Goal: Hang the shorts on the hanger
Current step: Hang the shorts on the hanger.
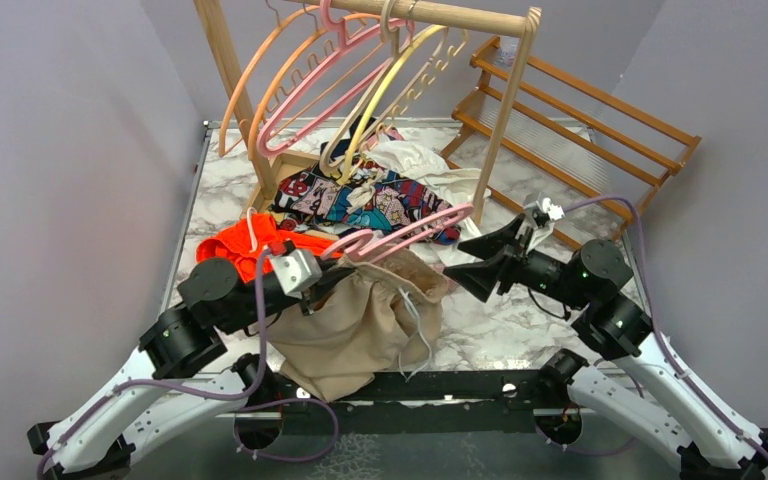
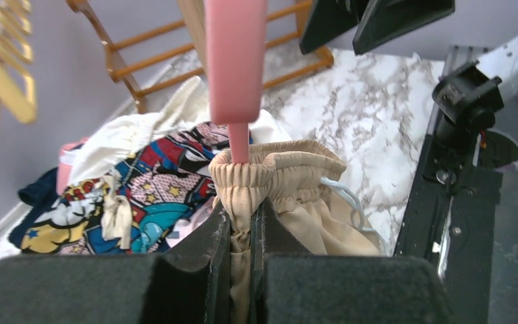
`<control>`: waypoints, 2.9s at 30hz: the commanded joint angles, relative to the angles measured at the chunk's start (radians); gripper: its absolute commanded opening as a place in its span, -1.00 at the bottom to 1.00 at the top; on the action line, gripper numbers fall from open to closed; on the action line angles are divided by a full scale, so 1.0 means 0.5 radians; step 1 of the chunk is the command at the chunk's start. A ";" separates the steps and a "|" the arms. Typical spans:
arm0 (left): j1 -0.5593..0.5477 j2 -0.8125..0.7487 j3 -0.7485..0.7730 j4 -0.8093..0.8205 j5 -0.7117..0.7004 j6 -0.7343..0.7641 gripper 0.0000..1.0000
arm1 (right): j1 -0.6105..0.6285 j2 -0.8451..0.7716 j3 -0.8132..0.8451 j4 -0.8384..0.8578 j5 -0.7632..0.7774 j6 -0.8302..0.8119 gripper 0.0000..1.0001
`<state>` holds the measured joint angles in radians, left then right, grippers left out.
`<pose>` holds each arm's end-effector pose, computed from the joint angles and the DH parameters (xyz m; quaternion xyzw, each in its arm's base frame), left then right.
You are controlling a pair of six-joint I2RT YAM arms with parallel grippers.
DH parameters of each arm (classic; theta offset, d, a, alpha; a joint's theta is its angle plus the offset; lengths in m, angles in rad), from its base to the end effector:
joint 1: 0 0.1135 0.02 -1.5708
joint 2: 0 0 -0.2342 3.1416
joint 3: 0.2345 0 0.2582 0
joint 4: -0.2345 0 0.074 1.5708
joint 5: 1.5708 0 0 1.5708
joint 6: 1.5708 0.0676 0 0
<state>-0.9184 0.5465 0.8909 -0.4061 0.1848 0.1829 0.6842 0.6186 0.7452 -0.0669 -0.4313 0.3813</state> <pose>0.0971 -0.1476 0.3678 0.4335 0.5852 -0.3079 0.6123 0.1417 0.1520 0.3486 -0.2550 0.6386 0.4875 0.5380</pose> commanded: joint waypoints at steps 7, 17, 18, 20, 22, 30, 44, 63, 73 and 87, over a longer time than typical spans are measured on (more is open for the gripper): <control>-0.004 -0.159 0.054 0.127 -0.222 -0.040 -1.00 | 0.009 -0.022 -0.219 -0.132 0.490 0.403 0.54; -0.004 -0.180 0.057 0.179 -0.164 -0.110 -1.00 | 0.008 0.253 -0.221 -0.042 0.296 0.460 0.07; -0.003 -0.189 0.053 0.180 -0.167 -0.113 -1.00 | 0.009 0.263 -0.220 -0.037 0.288 0.454 0.06; -0.004 -0.204 0.043 0.179 -0.170 -0.115 -1.00 | 0.008 0.276 -0.230 -0.020 0.261 0.432 0.05; -0.004 -0.213 0.038 0.179 -0.172 -0.114 -1.00 | 0.009 0.300 -0.231 -0.018 0.241 0.418 0.05; -0.004 -0.204 0.050 0.182 -0.153 -0.114 -1.00 | 0.008 0.418 -0.229 -0.118 0.200 0.377 -0.15; -0.004 -0.149 0.124 -0.069 0.233 -0.204 -1.00 | 0.009 0.379 0.056 -0.545 0.846 0.360 -0.98; -0.005 -0.238 0.003 -0.264 0.176 -0.184 -1.00 | 0.009 0.352 0.372 -0.952 1.094 0.266 -0.98; -0.003 -0.119 -0.101 -0.344 -0.076 -0.085 -1.00 | 0.009 0.368 0.590 -1.191 1.124 0.132 -0.98; -0.003 0.185 -0.174 0.235 0.216 -0.200 -1.00 | 0.009 0.542 0.805 -0.903 0.160 0.027 -0.99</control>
<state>-0.9188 0.5968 0.8124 -0.4870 0.2180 0.1135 0.6872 0.8631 1.1320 -0.6510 -0.1215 0.4015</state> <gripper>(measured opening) 0.094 0.014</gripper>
